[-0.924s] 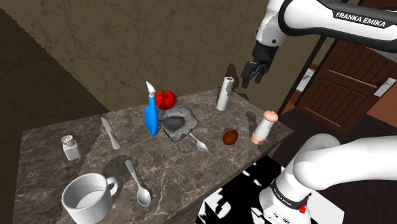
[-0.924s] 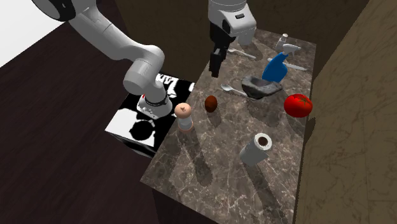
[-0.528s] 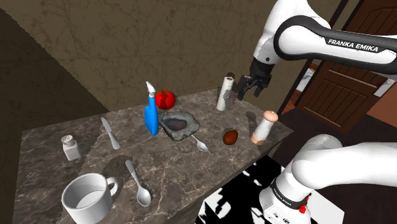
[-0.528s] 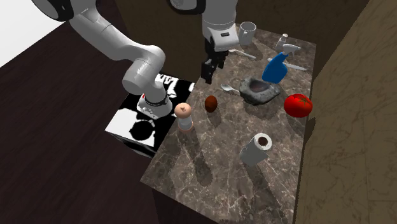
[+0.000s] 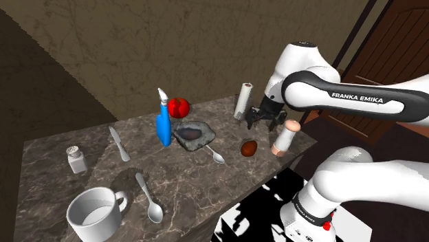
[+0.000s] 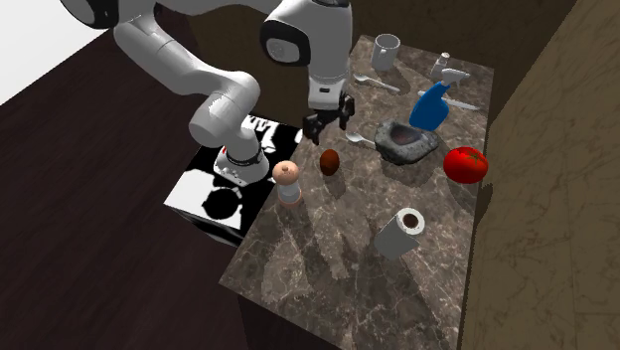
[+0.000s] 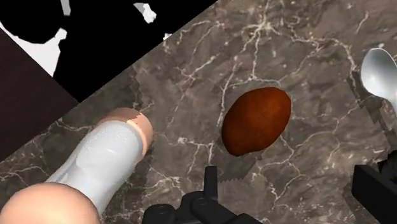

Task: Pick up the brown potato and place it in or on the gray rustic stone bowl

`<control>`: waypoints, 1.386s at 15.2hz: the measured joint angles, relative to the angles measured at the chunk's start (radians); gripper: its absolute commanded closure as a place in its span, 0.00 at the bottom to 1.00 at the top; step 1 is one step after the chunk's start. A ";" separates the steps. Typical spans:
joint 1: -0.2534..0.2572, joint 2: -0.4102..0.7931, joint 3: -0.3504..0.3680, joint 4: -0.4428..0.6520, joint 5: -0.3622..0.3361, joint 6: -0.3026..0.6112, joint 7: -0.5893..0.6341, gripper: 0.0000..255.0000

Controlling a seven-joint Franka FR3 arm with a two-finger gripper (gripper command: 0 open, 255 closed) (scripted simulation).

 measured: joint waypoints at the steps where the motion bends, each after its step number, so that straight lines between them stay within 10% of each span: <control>1: -0.005 -0.009 0.026 -0.034 0.020 0.032 0.054 0.00; 7: -0.025 0.027 0.183 -0.182 0.134 0.241 0.334 0.00; 20: -0.036 0.132 0.225 -0.243 0.161 0.409 0.354 0.00; 21: -0.036 0.132 0.225 -0.243 0.161 0.409 0.354 1.00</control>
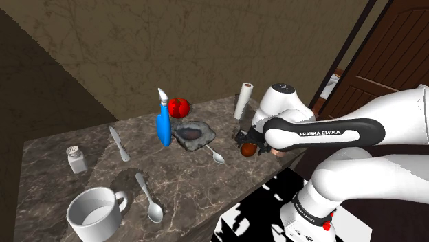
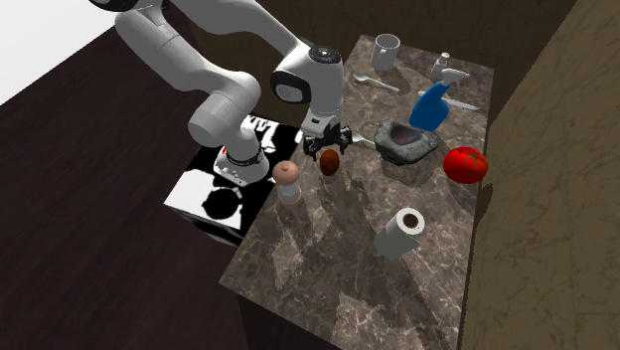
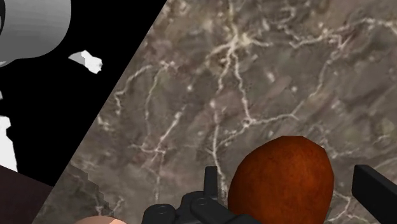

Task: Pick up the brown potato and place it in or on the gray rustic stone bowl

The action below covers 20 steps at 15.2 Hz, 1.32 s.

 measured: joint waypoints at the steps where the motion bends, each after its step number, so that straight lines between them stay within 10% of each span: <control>1: 0.000 0.000 0.000 0.000 0.000 0.000 0.000 1.00; 20: -0.008 -0.101 -0.045 0.077 -0.034 -0.174 -0.013 1.00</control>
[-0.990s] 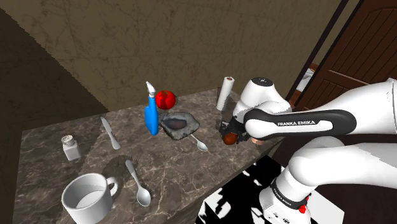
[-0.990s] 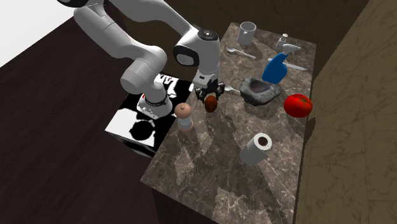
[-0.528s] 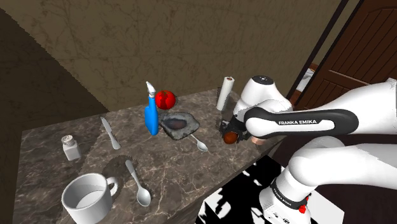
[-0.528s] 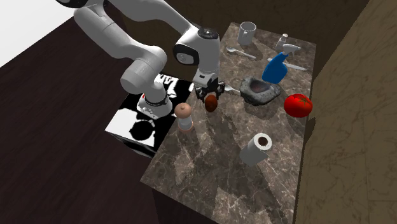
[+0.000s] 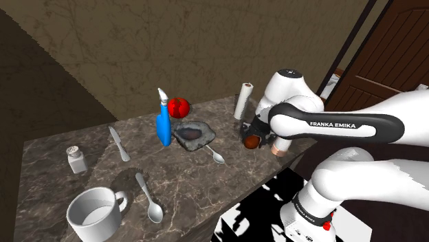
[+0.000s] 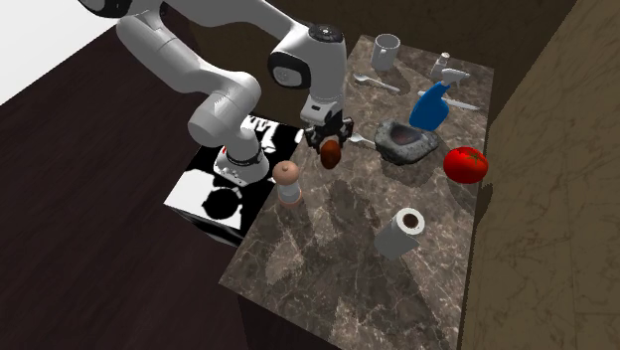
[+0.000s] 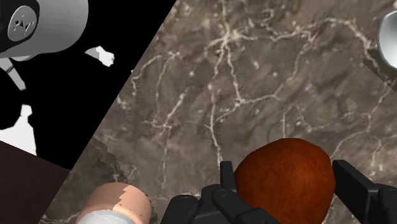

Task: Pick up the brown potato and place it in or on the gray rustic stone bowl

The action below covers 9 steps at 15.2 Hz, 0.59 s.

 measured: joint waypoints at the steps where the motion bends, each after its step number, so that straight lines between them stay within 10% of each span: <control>1: -0.004 -0.008 -0.007 0.011 -0.006 -0.019 -0.004 1.00; 9: -0.016 -0.053 -0.041 0.097 -0.035 -0.148 -0.013 1.00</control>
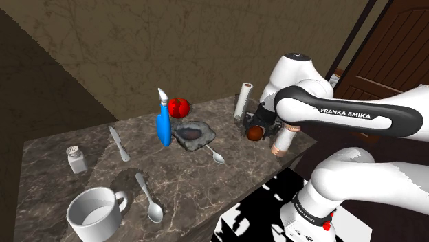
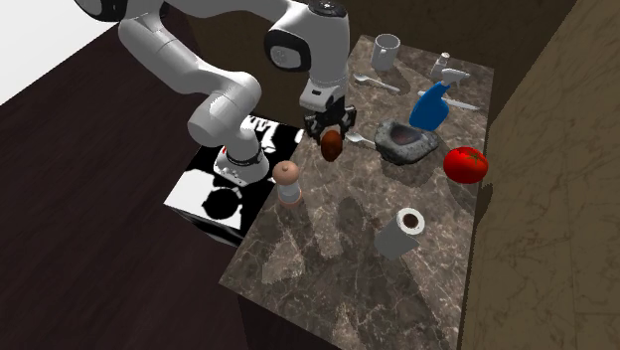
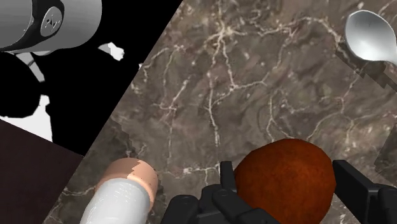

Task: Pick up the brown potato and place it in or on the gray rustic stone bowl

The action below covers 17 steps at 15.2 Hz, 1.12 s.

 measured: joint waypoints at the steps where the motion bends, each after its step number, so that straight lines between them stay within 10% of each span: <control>1: -0.001 -0.003 -0.002 0.010 -0.002 -0.012 0.000 1.00; 17: -0.033 0.059 -0.008 0.237 -0.032 -0.172 0.020 1.00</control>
